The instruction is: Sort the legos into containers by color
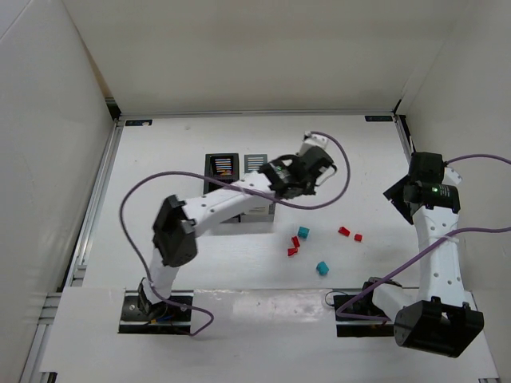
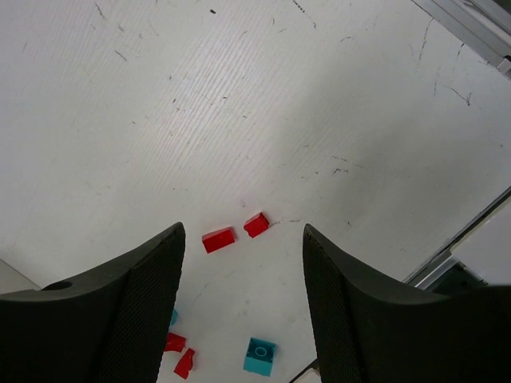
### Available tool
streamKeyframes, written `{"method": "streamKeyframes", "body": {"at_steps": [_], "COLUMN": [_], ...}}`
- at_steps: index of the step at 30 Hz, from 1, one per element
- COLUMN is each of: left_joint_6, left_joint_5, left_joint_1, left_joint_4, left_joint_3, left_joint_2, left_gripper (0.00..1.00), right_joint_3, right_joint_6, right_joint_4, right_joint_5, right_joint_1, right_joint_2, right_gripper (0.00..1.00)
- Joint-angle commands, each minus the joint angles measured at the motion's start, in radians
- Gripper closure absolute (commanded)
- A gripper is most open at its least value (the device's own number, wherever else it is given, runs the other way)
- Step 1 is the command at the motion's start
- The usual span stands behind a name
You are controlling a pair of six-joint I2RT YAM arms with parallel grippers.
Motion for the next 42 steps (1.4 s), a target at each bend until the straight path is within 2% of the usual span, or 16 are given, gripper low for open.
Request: {"method": "streamKeyframes", "body": {"at_steps": [1, 8, 12, 16, 22, 27, 29, 33, 39, 42], "left_joint_6": [0.019, -0.052, -0.07, -0.101, -0.151, -0.159, -0.165, -0.17, -0.15, -0.139], "left_joint_5": [-0.052, -0.159, -0.171, -0.162, -0.159, -0.109, -0.11, -0.105, -0.098, -0.093], "left_joint_1": [0.037, 0.173, 0.247, 0.292, 0.333, 0.365, 0.367, 0.365, 0.367, 0.367], "left_joint_4": [0.03, -0.03, -0.046, -0.056, -0.072, -0.041, -0.052, -0.066, -0.059, -0.061], "left_joint_3": [-0.137, -0.468, -0.592, -0.658, -0.733, -0.761, -0.755, -0.752, -0.757, -0.761], "left_joint_2": [-0.257, -0.596, -0.693, -0.718, -0.695, -0.659, -0.643, -0.647, -0.708, -0.747], "left_gripper": [0.79, 0.79, 0.79, 0.79, 0.79, 0.79, 0.7, 0.44, 0.24, 0.22], "right_joint_3": [0.037, 0.001, -0.029, -0.013, 0.021, -0.002, -0.011, -0.019, -0.06, -0.075], "right_joint_6": [-0.024, -0.05, -0.036, 0.021, 0.065, 0.1, 0.102, 0.097, 0.133, 0.131], "right_joint_4": [0.035, 0.085, 0.148, 0.15, 0.113, 0.088, 0.078, 0.052, 0.016, 0.018], "right_joint_5": [-0.021, -0.076, -0.094, 0.011, 0.032, 0.031, 0.029, 0.06, 0.077, 0.08], "right_joint_1": [0.001, 0.017, 0.109, 0.27, 0.394, 0.441, 0.458, 0.51, 0.603, 0.643], "right_joint_2": [-0.007, -0.005, -0.002, 0.032, 0.104, 0.121, 0.118, 0.118, 0.116, 0.107], "right_gripper": [0.36, 0.36, 0.36, 0.36, 0.34, 0.34, 0.34, 0.3, 0.3, 0.3]}}
